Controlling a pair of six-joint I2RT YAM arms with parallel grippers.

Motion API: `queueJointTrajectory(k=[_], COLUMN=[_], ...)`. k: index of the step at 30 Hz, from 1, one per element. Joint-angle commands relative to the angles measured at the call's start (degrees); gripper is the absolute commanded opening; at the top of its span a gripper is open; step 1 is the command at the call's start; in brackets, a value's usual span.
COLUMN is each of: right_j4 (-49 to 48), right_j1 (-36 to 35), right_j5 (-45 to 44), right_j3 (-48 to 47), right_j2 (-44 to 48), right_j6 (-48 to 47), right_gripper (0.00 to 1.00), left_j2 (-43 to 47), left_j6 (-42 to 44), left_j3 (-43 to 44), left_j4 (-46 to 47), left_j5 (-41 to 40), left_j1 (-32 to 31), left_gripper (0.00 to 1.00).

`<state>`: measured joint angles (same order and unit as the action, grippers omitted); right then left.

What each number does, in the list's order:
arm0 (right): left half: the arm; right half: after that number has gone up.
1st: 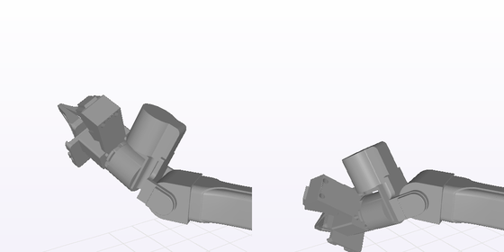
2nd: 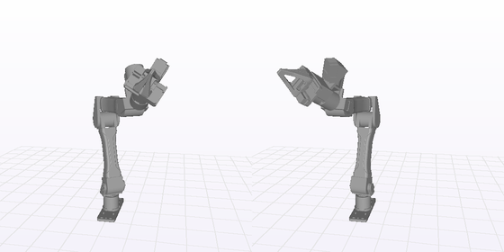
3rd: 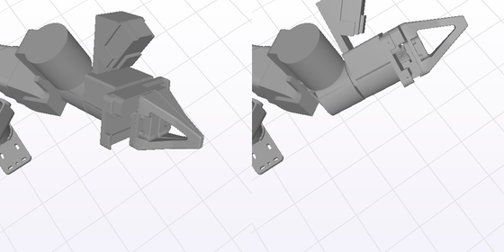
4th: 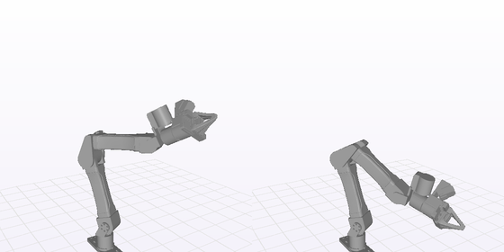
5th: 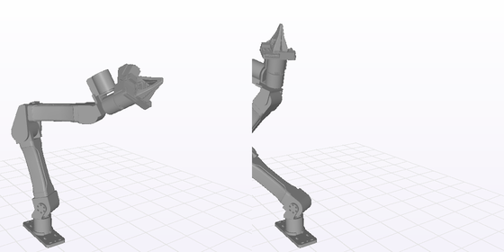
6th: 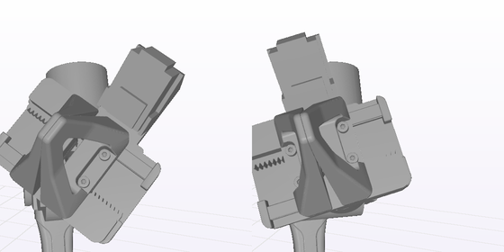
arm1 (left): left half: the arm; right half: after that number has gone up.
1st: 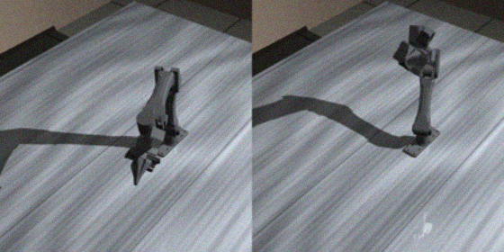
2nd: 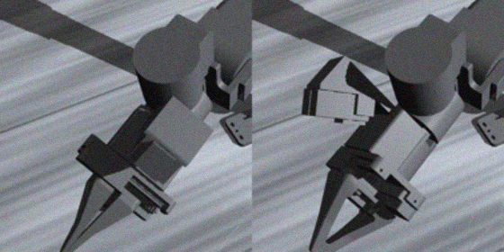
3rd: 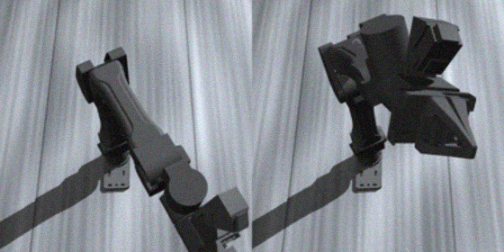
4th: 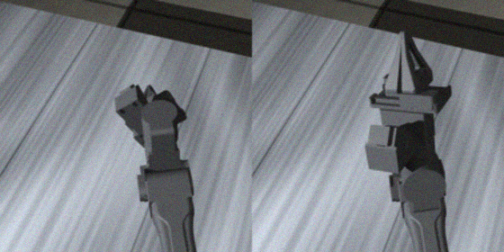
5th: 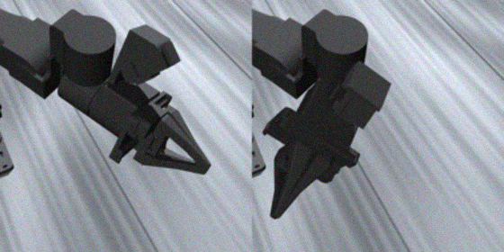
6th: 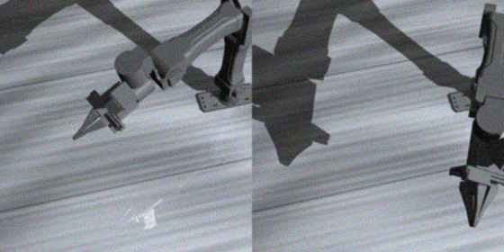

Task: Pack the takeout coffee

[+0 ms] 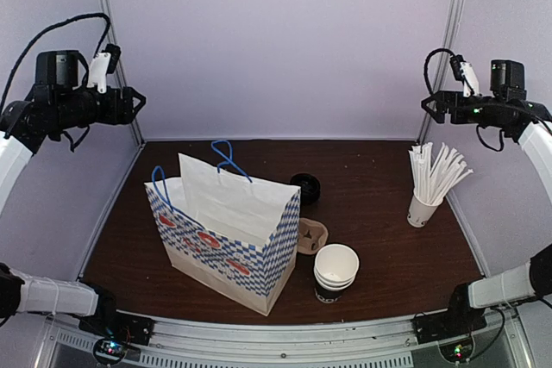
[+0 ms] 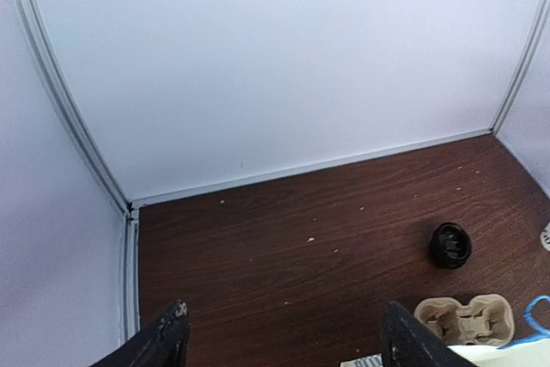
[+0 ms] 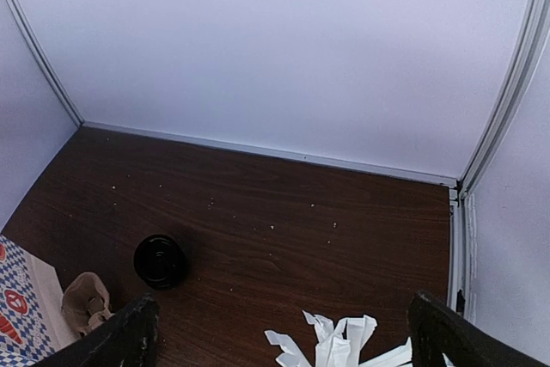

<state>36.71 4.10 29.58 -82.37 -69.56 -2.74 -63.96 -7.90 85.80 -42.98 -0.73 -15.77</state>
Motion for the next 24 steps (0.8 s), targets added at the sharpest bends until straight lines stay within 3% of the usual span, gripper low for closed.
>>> queueJointTrajectory(k=[1,6,10,15,24], right_j4=[-0.75,-3.79,-9.38,-11.27,-14.97], right_j1=[-1.46,-2.40,-2.98,-5.32,-7.15], right_j5=[2.04,11.50,19.06,21.40,22.74], right_j3=[-1.19,2.78,8.26,16.11,24.95], right_j2=[-0.72,-1.44,-1.42,-1.63,-1.65], right_j6=[2.22,2.35,4.84,1.37,-1.65], right_gripper=[1.00,1.00,1.00,0.98,0.98], left_j2=[0.39,-0.08,-0.98,-1.78,-4.37], left_j6=[-2.74,-5.23,-6.75,-7.30,-9.46], left_j3=[5.69,8.79,8.17,9.10,9.02], left_j4=[-1.30,-5.62,-11.67,-21.01,-36.64], left_j5=[12.20,21.43,24.29,20.53,9.72], left_j1=[0.79,0.57,-0.75,-8.35,-19.20], left_gripper=[0.76,0.74,0.70,0.59,0.53])
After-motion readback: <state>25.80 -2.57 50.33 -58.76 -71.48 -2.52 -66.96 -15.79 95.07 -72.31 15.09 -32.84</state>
